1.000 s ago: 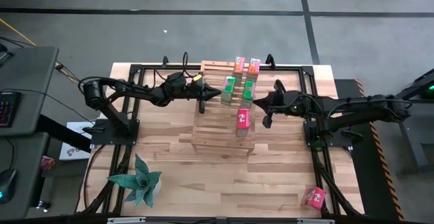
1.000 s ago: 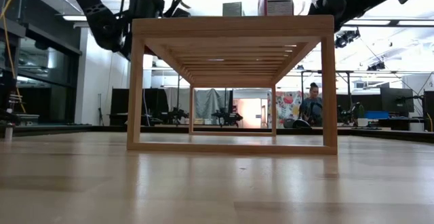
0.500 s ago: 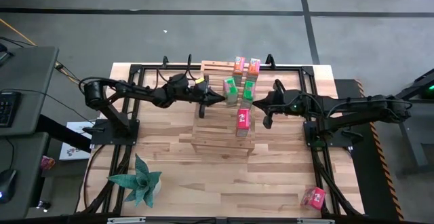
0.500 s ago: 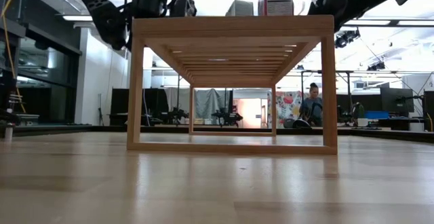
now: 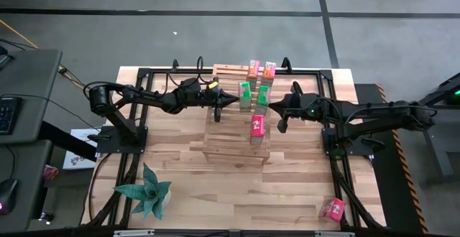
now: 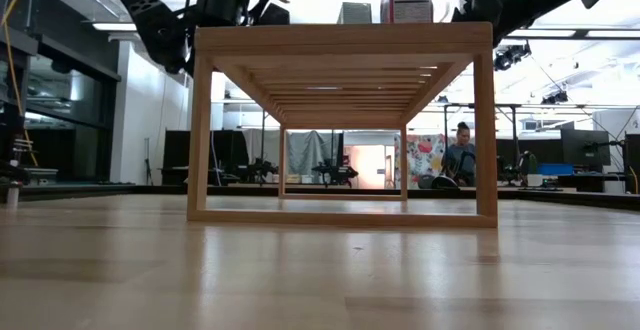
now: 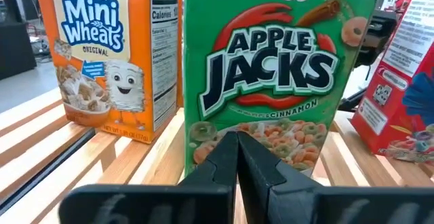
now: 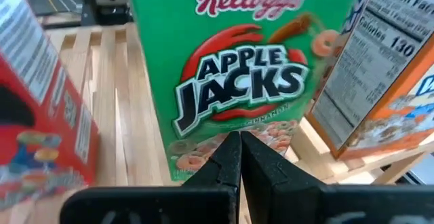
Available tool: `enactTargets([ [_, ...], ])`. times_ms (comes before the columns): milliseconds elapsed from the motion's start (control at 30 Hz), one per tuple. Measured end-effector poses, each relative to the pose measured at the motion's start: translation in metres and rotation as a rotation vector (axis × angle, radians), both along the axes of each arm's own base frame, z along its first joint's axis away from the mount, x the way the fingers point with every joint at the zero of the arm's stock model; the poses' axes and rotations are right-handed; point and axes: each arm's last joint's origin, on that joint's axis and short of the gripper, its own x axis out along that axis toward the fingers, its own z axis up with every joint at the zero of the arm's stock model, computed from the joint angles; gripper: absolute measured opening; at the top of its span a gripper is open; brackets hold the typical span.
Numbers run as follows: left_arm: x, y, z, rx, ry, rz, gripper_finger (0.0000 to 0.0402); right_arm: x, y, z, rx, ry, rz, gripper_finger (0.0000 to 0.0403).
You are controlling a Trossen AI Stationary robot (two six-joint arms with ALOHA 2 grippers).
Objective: Stack cereal on shelf
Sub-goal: Put the green cereal box on the shelf aligned with the green cereal box
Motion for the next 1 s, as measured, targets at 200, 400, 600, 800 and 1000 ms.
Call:
enactTargets([
  [200,0.001,-0.002,0.000,-0.002,-0.001,-0.034,0.0000,0.003,-0.006,0.003,0.021,-0.049,0.012,0.0000],
  [400,0.001,-0.004,0.000,-0.002,-0.001,-0.041,0.0000,0.003,-0.008,0.003,0.024,-0.050,0.004,0.0000],
  [600,0.005,-0.003,0.007,0.005,-0.021,-0.059,0.0000,0.003,-0.008,0.003,0.041,-0.058,0.014,0.0000],
  [800,0.008,-0.003,0.011,0.017,-0.017,-0.065,0.0000,0.003,-0.008,0.003,0.042,-0.060,0.013,0.0000],
  [1000,0.011,-0.001,0.012,0.079,0.027,-0.071,0.0000,0.003,-0.008,0.003,0.028,-0.054,0.019,0.0000],
])
